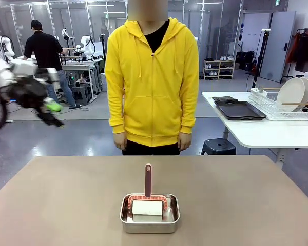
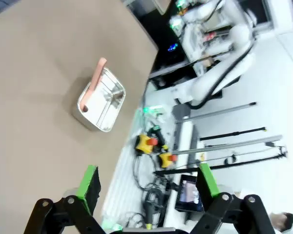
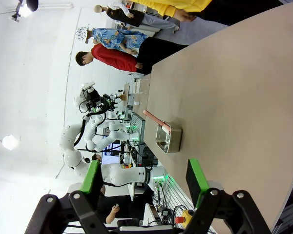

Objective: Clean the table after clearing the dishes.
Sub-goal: Place the Lint Roller back on top of the Airtight Container.

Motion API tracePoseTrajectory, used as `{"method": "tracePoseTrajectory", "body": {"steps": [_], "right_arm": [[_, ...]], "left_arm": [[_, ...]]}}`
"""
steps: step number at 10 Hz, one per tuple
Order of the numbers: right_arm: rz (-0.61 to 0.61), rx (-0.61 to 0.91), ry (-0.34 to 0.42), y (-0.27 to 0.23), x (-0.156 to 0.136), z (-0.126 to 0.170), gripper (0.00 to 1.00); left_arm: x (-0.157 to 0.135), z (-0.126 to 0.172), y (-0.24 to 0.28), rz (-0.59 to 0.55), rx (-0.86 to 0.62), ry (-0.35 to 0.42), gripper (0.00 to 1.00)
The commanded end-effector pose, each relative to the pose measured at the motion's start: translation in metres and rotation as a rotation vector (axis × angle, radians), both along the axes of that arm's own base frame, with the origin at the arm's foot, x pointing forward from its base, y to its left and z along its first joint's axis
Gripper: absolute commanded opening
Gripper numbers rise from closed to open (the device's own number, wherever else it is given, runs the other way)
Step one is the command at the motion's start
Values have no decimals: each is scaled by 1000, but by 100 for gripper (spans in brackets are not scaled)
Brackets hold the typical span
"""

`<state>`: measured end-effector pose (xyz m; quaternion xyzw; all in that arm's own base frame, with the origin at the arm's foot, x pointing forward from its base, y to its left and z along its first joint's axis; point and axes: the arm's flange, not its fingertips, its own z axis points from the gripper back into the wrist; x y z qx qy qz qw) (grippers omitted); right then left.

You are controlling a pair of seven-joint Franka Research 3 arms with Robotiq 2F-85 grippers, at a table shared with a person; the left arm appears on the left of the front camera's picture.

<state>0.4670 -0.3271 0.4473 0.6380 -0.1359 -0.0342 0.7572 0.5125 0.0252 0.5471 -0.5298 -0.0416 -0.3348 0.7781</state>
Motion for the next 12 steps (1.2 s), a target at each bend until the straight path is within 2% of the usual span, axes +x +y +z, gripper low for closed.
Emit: {"method": "tracePoseTrajectory", "body": {"steps": [1, 2, 3, 4, 5, 6, 7, 8, 9, 12], "right_arm": [[-4, 13, -2, 6, -4, 2, 87], [-4, 13, -2, 6, -4, 2, 87], [-4, 13, -2, 6, -4, 2, 87], [-4, 13, -2, 6, -4, 2, 87], [-4, 13, -2, 6, -4, 2, 87], [-4, 13, -2, 6, -4, 2, 87], [-4, 13, -2, 6, -4, 2, 87], [-4, 13, -2, 6, -4, 2, 87], [-4, 13, -2, 6, -4, 2, 87], [-4, 13, -2, 6, -4, 2, 87]], "left_arm": [[-4, -4, 55, 89, -119, 81, 100], [-5, -7, 83, 120, -204, 140, 100], [-5, -14, 105, 151, -209, 165, 100], [-1, -24, 123, 188, -211, 222, 100], [5, -40, 149, 240, -224, 254, 100], [11, -59, 178, 283, -300, 275, 100], [19, -82, 209, 359, -335, 325, 100], [25, -97, 228, 456, -337, 333, 100], [28, -105, 241, 499, -389, 330, 100], [29, -123, 254, 563, -377, 395, 100]]}}
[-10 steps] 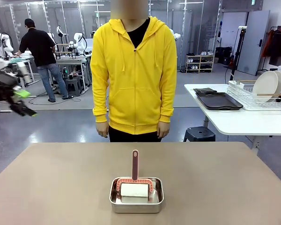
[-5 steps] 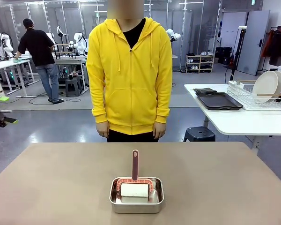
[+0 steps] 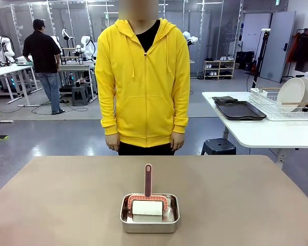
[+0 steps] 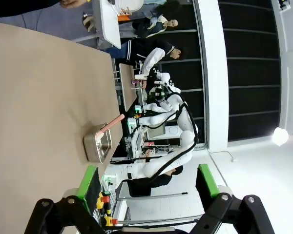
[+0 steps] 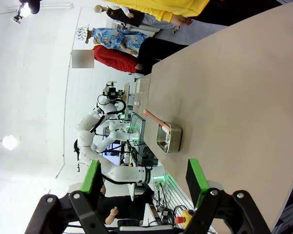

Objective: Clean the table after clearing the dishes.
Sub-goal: Place the Lint Roller back on top of the Airtight Container.

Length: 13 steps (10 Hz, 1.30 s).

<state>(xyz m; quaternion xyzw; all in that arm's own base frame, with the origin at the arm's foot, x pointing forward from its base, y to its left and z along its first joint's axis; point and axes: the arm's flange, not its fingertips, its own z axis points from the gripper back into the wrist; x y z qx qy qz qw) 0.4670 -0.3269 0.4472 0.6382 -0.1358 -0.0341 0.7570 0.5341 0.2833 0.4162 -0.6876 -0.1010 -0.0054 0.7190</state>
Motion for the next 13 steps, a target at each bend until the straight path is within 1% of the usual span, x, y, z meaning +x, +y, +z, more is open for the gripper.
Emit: {"method": "tracePoseTrajectory", "body": {"steps": [1, 2, 13], "right_arm": [[-4, 12, -2, 6, -4, 2, 87], [-4, 12, -2, 6, -4, 2, 87], [-4, 12, -2, 6, -4, 2, 87]], "left_arm": [[10, 8, -8, 14, -16, 30, 100], [0, 0, 0, 0, 0, 0, 100], [0, 0, 0, 0, 0, 0, 100]]}}
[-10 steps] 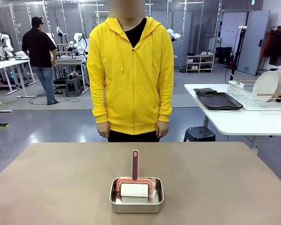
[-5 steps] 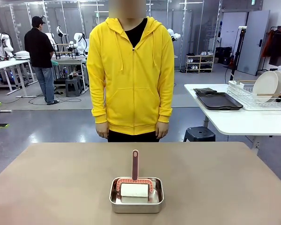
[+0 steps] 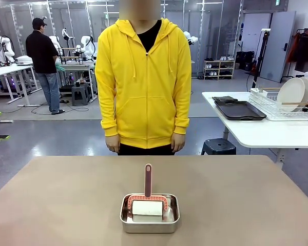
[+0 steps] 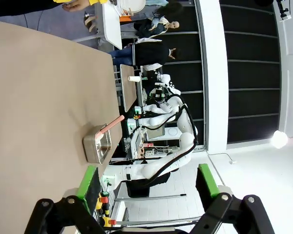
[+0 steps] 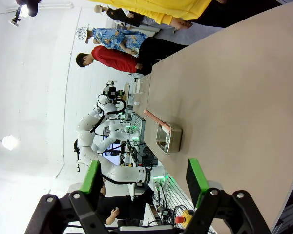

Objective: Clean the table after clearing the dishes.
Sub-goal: Place the Lint Roller back on top of the Airtight Container.

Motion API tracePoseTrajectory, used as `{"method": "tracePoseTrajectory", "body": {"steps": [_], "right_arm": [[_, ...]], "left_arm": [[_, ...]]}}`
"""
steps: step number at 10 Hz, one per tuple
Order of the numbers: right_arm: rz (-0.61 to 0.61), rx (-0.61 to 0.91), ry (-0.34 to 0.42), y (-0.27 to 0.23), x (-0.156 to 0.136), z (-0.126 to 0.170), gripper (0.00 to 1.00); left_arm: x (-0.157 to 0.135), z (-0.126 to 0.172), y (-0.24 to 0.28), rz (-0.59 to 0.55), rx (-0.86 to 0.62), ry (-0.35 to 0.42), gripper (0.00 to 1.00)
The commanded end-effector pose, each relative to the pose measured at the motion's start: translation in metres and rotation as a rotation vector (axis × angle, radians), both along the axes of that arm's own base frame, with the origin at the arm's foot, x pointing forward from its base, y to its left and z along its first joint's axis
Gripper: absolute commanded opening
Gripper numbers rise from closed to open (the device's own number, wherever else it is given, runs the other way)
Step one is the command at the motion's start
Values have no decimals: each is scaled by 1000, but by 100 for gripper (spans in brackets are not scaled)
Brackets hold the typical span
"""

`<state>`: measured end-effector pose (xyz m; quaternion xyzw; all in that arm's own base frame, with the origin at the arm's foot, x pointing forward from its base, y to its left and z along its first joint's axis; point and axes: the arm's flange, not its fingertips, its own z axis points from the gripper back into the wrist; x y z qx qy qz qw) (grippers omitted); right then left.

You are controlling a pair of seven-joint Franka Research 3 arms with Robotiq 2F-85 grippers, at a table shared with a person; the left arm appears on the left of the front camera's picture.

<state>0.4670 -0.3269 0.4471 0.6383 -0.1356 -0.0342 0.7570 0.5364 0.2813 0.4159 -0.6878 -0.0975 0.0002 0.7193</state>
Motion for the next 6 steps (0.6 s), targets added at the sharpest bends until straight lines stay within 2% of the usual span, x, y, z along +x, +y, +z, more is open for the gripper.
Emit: {"method": "tracePoseTrajectory", "body": {"steps": [1, 6], "right_arm": [[-4, 12, -2, 6, -5, 2, 87], [-4, 12, -2, 6, -5, 2, 87]], "left_arm": [[-2, 0, 2, -3, 1, -13, 100], [-2, 0, 2, -3, 1, -13, 100]]}}
